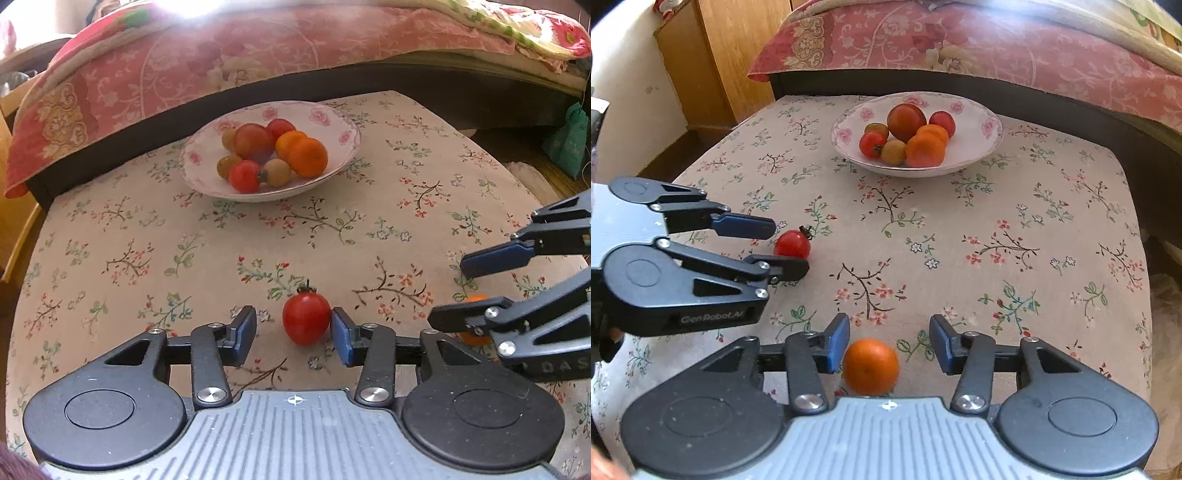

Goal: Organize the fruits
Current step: 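Close right tool on the orange while left tool holds the red tomato, then carry the red tomato and orange over the white plate with both tools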

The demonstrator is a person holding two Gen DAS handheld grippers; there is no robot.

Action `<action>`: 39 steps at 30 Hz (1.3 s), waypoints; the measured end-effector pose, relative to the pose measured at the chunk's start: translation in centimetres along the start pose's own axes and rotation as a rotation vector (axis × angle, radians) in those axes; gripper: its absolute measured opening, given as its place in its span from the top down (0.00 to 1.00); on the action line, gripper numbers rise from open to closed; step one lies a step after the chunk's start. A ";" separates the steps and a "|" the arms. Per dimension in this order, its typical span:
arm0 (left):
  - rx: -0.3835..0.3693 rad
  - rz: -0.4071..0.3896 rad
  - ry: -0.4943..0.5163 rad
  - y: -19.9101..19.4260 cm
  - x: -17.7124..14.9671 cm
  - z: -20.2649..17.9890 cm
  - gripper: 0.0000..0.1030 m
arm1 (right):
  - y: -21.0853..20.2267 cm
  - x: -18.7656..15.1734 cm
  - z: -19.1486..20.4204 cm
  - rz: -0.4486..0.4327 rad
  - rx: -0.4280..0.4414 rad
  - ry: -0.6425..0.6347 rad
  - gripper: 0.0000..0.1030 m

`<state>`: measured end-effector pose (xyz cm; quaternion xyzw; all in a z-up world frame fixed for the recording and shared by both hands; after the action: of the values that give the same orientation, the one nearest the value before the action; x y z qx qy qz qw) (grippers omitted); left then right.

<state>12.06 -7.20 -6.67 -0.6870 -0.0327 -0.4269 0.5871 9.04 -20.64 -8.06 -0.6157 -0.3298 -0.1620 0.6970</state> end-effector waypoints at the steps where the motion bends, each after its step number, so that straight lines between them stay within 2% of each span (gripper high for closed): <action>1: -0.003 -0.001 0.008 0.1 0.1 -0.2 0.47 | -0.2 -0.2 -0.1 -0.001 0.004 0.000 0.52; 7: -0.009 -0.011 0.049 0.3 0.5 -1.1 0.46 | -1.0 -1.5 -0.1 0.001 0.009 0.008 0.52; 14: -0.017 -0.003 0.033 0.2 0.1 -0.8 0.47 | -1.6 -1.8 0.6 -0.008 -0.006 -0.001 0.52; 16: -0.021 0.000 0.030 0.2 -0.1 -0.8 0.47 | -1.6 -1.8 0.9 -0.006 -0.020 -0.012 0.57; 18: -0.028 0.001 0.027 0.2 -0.1 -0.8 0.52 | -1.5 -1.9 1.0 0.006 -0.028 -0.012 0.66; 21: -0.048 0.015 0.023 0.1 0.0 -1.2 0.64 | -1.5 -1.8 1.2 0.012 -0.039 -0.017 0.66; 23: -0.040 0.025 0.036 0.0 0.1 -1.5 0.65 | -1.5 -1.7 1.0 0.014 -0.035 0.000 0.67; 28: -0.050 0.031 0.015 0.0 0.8 -1.6 0.65 | -1.7 -0.7 -0.1 -0.004 -0.039 0.051 0.67; 39: -0.012 -0.045 -0.040 -0.9 4.4 -0.6 0.65 | -0.9 3.7 -0.6 -0.069 -0.048 0.064 0.67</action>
<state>14.02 -9.46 -3.29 -0.6980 -0.0571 -0.4263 0.5726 11.29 -20.72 -4.95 -0.6149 -0.3246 -0.2135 0.6862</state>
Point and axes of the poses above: each gripper's, at about its wrist camera, not at the fingertips, and y roughly the way its jaws point, z to its left, x to its top, the point moved 4 cm from there along y, roughly the way its jaws point, and after that the axes turned 4 degrees about -x, right-handed, at the moved point
